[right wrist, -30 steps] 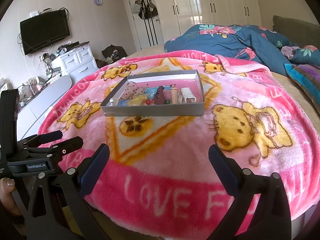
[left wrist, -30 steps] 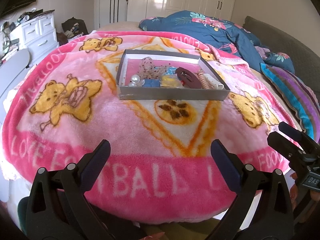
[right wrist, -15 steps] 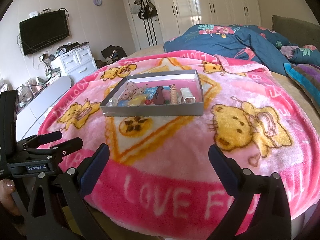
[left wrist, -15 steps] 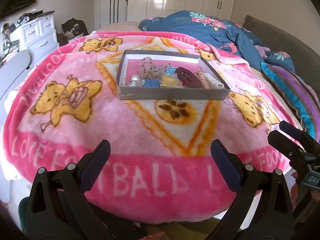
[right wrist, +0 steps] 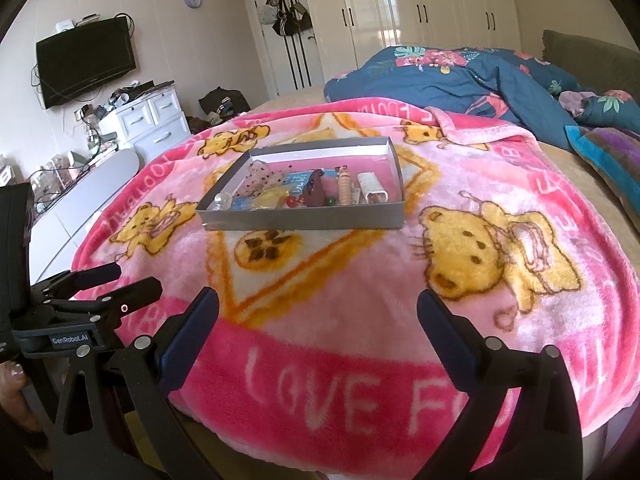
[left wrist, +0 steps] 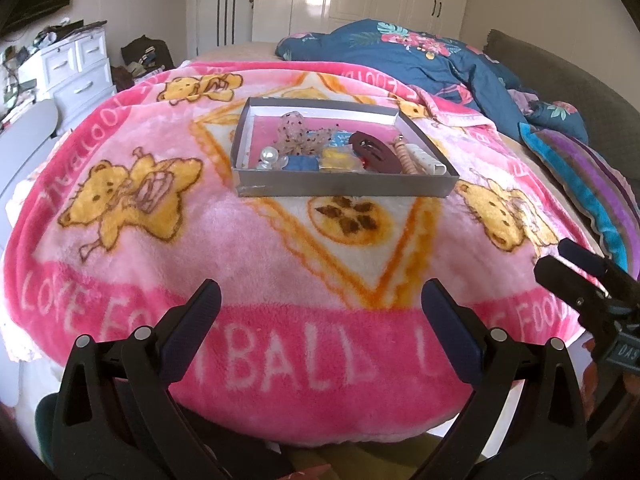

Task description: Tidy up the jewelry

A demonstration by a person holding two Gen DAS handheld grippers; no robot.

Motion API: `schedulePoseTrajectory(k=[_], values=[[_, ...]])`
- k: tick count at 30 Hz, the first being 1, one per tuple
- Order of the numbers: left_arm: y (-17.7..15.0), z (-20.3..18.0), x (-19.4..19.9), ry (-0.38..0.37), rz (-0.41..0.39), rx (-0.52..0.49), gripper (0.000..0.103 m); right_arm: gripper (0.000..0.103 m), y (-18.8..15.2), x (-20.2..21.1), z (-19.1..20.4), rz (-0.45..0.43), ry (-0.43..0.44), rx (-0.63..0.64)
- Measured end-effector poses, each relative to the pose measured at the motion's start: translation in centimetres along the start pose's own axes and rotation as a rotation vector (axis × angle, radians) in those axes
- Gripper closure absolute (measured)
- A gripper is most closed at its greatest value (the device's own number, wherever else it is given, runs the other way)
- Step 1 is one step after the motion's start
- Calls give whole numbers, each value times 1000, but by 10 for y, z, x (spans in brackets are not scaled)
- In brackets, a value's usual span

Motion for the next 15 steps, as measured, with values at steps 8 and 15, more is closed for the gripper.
schedulePoseTrajectory(k=[8,15], values=[[-2,-1,-1,35,1,-26,9,4,8,3,-12,-17,-39,-15],[7,18,-18,-35,50,100,9,4,26,12,-48,-56,-98,-90]])
Point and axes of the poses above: each gripper's, at about its wrist camera, not at the fingertips, and x roughly against the way its jaws point, z to its left, y to its top, the point moved 9 cm from there along -x, roughly the way its jaws point, and after that the axes turned 14 degrees about -x, right-handed, at the moved point
